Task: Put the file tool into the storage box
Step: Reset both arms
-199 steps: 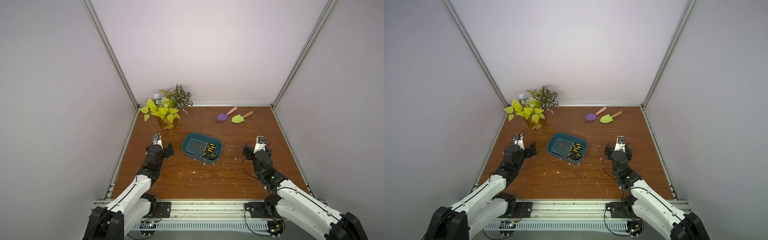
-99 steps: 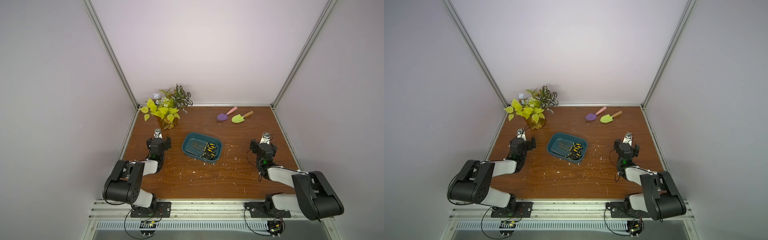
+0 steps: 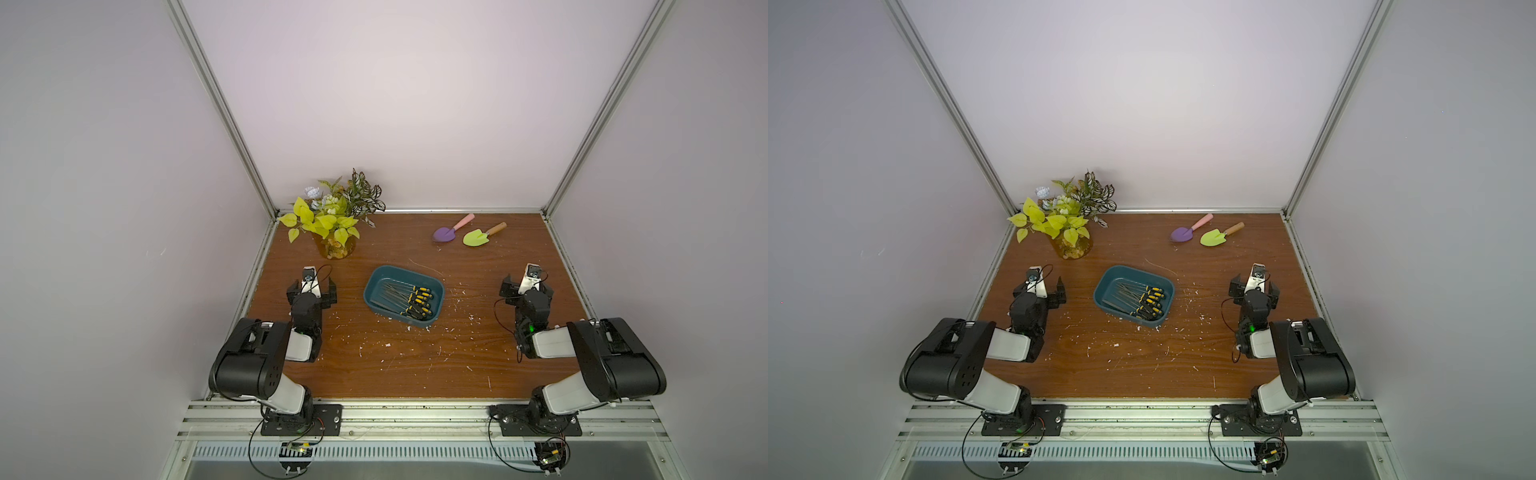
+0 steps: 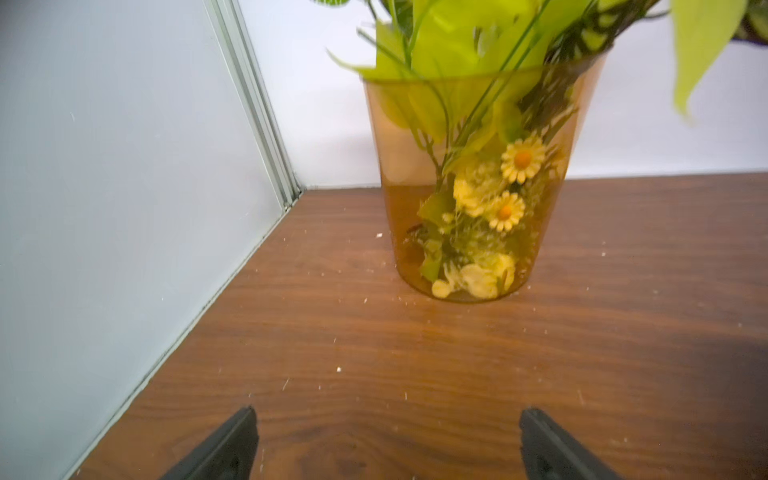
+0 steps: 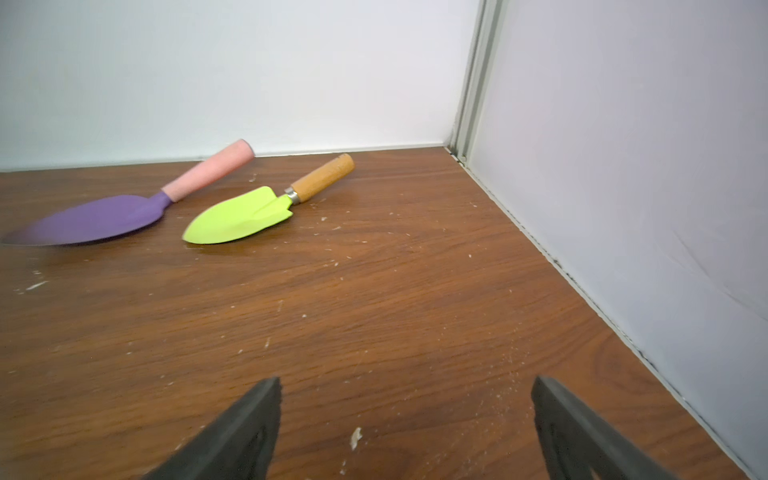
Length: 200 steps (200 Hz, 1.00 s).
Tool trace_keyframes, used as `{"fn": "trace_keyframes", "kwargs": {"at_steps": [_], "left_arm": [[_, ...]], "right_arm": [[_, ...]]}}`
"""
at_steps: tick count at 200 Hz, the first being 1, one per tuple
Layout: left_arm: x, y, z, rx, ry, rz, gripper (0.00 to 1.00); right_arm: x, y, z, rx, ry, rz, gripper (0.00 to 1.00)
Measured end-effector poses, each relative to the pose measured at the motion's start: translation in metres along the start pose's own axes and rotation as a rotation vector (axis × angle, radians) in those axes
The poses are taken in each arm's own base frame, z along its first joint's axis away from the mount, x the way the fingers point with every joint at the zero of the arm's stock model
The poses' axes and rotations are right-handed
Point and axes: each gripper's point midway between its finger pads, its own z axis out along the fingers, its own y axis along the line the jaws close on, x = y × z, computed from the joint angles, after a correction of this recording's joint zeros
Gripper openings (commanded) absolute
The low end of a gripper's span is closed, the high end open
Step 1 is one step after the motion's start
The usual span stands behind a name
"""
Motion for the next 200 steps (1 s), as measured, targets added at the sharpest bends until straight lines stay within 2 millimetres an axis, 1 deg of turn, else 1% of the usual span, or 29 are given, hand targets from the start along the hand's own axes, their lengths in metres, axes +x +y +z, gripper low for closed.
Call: {"fn": "trace_keyframes", "kwargs": {"at_steps": [12,28,67,99,200], "left_arm": [[0.0,-0.002,0.0,0.01,-0.007,-0.002,1.0],[-0.008,-0.003,-0.001,0.018,-0.036,-0.008,1.0],[-0.015,-0.003,-0.001,0.021,-0.067,-0.016,0.99],[-0.017,-0.003,-0.001,0.021,-0.073,-0.017,0.99],[-0.017,-0.003,-0.001,0.021,-0.074,-0.017,0.99]], "right_arm": [[0.003,0.001,-0.004,-0.019,-0.012,-0.002,0.99],[0.009,0.004,-0.005,-0.037,0.003,-0.011,0.99],[-0.002,0.007,-0.007,-0.058,-0.047,0.002,0.99],[-0.007,0.007,-0.007,-0.059,-0.066,0.004,0.99],[-0.009,0.007,-0.008,-0.06,-0.074,0.003,0.99]]}}
